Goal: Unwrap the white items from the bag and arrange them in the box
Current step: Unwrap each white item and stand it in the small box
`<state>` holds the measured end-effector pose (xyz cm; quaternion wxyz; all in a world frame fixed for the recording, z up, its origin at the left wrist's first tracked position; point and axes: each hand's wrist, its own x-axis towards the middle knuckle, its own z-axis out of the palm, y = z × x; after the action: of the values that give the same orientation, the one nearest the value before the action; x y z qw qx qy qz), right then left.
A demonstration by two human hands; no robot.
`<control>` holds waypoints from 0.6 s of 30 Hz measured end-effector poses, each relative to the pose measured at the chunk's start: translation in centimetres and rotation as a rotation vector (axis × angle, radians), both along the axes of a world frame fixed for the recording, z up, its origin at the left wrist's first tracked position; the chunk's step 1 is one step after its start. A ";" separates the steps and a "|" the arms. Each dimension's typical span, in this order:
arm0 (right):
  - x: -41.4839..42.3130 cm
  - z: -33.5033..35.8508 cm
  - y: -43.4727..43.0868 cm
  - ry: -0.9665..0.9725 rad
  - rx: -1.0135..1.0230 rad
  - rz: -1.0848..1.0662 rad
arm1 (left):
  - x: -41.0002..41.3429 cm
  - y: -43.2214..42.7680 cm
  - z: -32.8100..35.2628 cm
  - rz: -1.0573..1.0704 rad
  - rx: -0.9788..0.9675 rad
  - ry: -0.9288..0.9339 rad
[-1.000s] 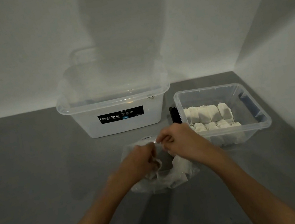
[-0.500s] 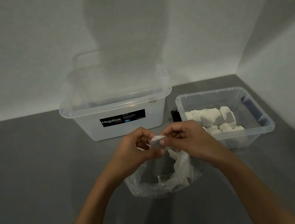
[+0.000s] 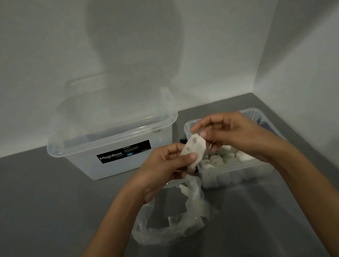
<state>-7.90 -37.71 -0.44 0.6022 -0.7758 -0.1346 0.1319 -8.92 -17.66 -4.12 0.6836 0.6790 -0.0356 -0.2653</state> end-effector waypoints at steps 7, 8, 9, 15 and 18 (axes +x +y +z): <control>2.1 -0.5 -2.0 -0.004 -0.095 -0.207 | 2.6 -4.9 0.1 0.187 -0.055 -0.113; 2.6 -0.9 -2.2 -0.004 -0.111 -0.239 | 2.9 -5.3 -0.1 0.178 -0.014 -0.149; 3.2 -1.4 -2.4 0.006 -0.124 -0.265 | 3.1 -5.6 -0.4 0.172 0.051 -0.195; 6.7 -5.3 -3.5 0.161 -0.340 -0.241 | 3.7 -4.8 -2.0 0.246 0.392 -0.382; 7.9 -7.6 -3.2 0.270 -0.456 -0.169 | 3.4 -3.7 -2.4 0.259 0.411 -0.386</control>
<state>0.00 -40.89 -8.02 0.4333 -0.8752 0.0451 0.2103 -5.47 -21.38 -6.51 0.5408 0.8397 -0.0235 -0.0436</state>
